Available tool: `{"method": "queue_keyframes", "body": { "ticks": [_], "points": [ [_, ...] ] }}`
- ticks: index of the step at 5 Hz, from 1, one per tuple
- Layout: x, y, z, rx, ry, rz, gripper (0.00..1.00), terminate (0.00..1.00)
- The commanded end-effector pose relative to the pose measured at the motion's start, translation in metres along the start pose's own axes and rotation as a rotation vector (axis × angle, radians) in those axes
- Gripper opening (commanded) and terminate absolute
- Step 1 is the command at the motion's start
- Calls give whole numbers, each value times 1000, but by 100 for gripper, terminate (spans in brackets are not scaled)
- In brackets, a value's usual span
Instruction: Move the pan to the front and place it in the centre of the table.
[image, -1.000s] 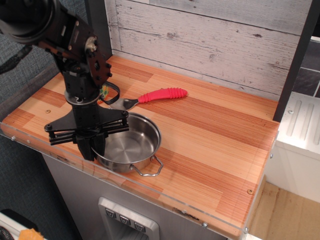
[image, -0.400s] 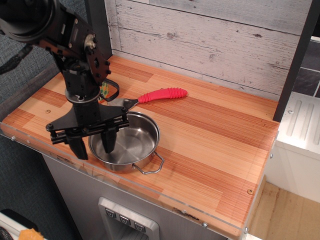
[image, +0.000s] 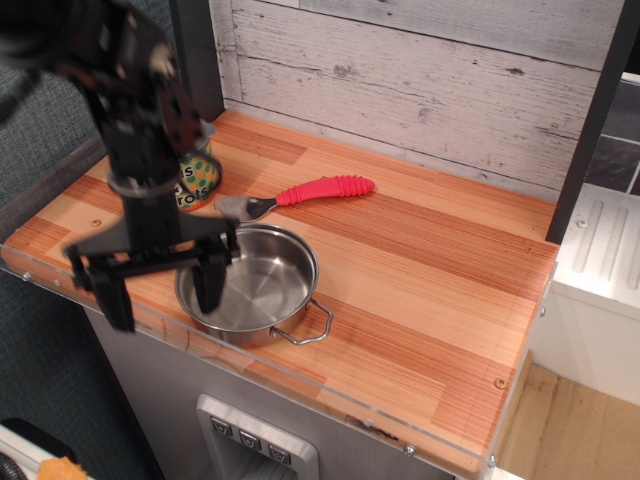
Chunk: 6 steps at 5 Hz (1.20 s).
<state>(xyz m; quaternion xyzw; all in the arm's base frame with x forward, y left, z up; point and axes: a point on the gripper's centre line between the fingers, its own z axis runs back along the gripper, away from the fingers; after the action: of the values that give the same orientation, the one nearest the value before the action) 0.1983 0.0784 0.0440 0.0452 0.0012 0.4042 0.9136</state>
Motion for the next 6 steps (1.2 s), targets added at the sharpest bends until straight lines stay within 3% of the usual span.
{"method": "queue_keyframes", "body": {
  "ticks": [1,3,6],
  "points": [
    [15,-22,44,-1,-86,-123,100,0],
    [11,-63,72,-22,-130,-325,100,0],
    [-26,-149,109,-58,-171,-610,100,0]
  ]
}}
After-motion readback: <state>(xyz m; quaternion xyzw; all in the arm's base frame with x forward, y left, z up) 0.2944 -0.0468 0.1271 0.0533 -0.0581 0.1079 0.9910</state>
